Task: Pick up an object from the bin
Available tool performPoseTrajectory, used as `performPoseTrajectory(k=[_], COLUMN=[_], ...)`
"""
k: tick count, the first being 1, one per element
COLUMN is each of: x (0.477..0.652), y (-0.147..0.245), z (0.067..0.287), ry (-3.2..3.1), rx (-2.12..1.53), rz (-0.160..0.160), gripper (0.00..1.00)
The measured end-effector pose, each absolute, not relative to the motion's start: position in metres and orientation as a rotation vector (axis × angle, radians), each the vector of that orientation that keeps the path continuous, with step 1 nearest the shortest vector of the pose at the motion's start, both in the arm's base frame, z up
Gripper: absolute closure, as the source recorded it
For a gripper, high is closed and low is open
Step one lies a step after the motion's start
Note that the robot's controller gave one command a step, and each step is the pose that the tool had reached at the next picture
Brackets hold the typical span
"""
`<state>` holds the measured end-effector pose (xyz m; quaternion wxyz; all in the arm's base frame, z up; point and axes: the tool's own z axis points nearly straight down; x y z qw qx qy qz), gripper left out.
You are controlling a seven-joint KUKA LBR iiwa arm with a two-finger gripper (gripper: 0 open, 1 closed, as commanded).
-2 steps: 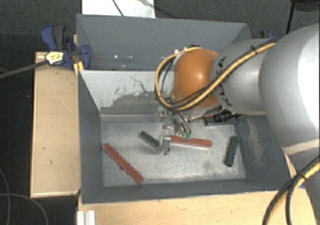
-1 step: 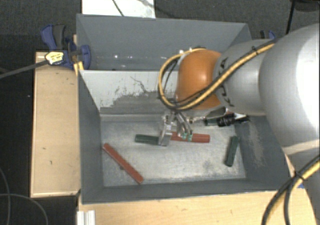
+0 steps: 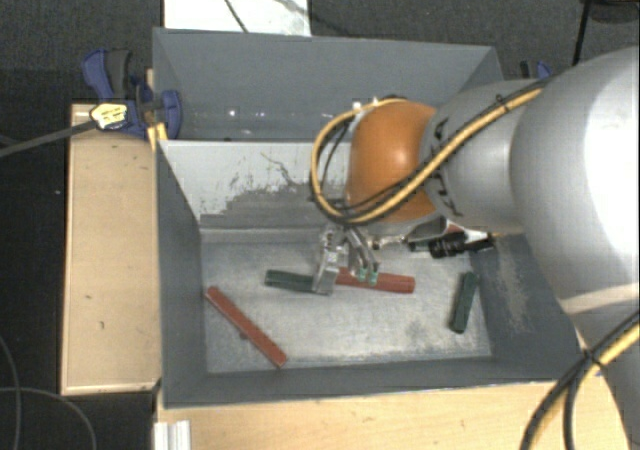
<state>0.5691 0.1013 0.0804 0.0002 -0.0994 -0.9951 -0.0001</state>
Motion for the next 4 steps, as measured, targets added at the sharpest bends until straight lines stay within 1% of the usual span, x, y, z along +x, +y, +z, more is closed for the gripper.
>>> performPoseTrajectory(k=[1,2,3,4], x=[0.567,0.567,0.567,0.552], y=[0.076,0.076,0.076,0.109], z=[0.072,0.072,0.072,0.257], ry=[-3.133,-3.133,-3.133,-3.147], rx=[-0.250,-0.255,-0.257,-0.050], rz=[-0.001,-0.003,-0.003,-0.002], gripper=[0.00,1.00,1.00,1.00])
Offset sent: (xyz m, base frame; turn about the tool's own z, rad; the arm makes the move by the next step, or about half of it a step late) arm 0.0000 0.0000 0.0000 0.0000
